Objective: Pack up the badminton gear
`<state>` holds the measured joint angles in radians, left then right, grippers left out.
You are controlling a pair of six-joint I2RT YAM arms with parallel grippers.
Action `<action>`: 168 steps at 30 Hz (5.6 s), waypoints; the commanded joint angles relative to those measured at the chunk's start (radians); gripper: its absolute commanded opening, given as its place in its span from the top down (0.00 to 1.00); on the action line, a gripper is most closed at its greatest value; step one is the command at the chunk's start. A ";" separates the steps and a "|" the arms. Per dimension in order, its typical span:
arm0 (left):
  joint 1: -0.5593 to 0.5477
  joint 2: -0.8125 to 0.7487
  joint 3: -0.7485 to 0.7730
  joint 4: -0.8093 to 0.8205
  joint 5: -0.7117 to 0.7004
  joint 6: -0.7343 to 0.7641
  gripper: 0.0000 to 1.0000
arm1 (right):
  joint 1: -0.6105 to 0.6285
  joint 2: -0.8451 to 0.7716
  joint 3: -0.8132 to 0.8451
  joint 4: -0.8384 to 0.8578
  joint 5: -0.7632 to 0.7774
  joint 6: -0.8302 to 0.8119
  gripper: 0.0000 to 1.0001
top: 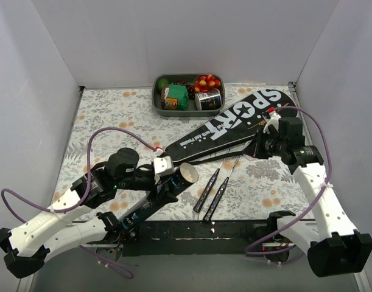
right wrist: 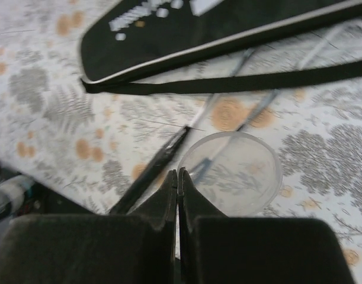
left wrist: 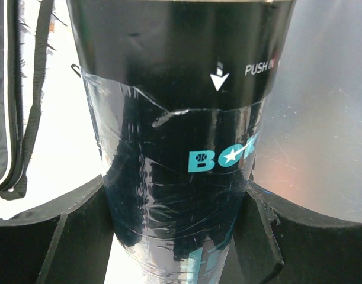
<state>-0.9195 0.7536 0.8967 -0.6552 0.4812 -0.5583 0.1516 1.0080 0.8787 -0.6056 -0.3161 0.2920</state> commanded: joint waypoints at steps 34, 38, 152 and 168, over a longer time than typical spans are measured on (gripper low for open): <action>-0.005 0.072 0.045 0.005 0.198 0.018 0.73 | 0.756 -0.026 0.358 0.127 -0.347 0.194 0.99; -0.005 0.069 0.042 0.006 0.197 0.020 0.73 | 0.807 -0.006 0.355 0.145 -0.316 0.196 0.99; -0.015 0.009 -0.001 0.017 0.175 0.026 0.72 | 0.921 0.058 0.410 0.081 -0.176 0.179 0.57; -0.016 0.018 0.001 0.020 0.177 0.026 0.72 | 0.921 0.014 0.425 0.007 -0.037 0.191 0.92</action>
<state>-0.9318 0.7815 0.8921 -0.6456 0.6304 -0.5354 1.0752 1.0225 1.2869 -0.5583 -0.4072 0.4938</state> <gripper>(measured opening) 0.646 0.095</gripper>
